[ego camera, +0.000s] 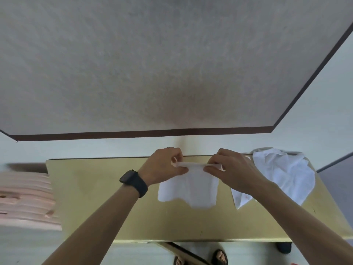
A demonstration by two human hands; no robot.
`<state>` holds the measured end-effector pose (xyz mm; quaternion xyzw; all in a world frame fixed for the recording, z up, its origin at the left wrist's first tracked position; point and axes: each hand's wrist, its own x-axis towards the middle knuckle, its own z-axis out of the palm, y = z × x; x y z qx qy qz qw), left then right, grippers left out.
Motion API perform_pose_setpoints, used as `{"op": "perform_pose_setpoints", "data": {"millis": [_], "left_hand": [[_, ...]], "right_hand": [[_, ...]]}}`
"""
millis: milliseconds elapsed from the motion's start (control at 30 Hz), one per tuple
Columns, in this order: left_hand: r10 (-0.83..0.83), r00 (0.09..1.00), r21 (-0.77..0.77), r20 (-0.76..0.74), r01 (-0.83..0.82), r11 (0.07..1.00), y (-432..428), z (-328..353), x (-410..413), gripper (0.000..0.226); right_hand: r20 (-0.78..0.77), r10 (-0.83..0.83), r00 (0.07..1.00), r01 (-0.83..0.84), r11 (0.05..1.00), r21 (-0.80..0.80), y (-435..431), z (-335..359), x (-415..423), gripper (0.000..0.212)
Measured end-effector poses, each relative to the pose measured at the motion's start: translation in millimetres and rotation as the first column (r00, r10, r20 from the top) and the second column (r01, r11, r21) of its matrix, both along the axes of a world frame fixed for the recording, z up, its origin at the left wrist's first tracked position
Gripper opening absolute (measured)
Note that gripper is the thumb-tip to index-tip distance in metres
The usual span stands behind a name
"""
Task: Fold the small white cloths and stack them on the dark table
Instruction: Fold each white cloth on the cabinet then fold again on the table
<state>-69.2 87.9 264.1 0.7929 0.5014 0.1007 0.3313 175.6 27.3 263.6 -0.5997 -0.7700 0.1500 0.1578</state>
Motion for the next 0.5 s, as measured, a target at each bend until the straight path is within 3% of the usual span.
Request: {"op": "perform_pose_setpoints", "data": {"millis": [267,367,500], "left_hand": [[-0.077,0.952,0.145,-0.295,0.125,0.982,-4,-13,-34,0.029],[-0.077,0.951,0.133,-0.3,0.121,0.984,-5,-20,-44,0.026],[0.001,0.982,0.06,-0.189,0.011,0.998,-7,-29,-60,0.026]], "right_hand": [[0.043,-0.023,0.999,0.023,1.0,0.008,-4,-18,9,0.019],[0.068,-0.021,0.997,0.022,1.0,-0.017,-9,-26,13,0.017],[0.046,-0.032,0.998,0.033,0.999,-0.02,-15,-38,20,0.013]]}}
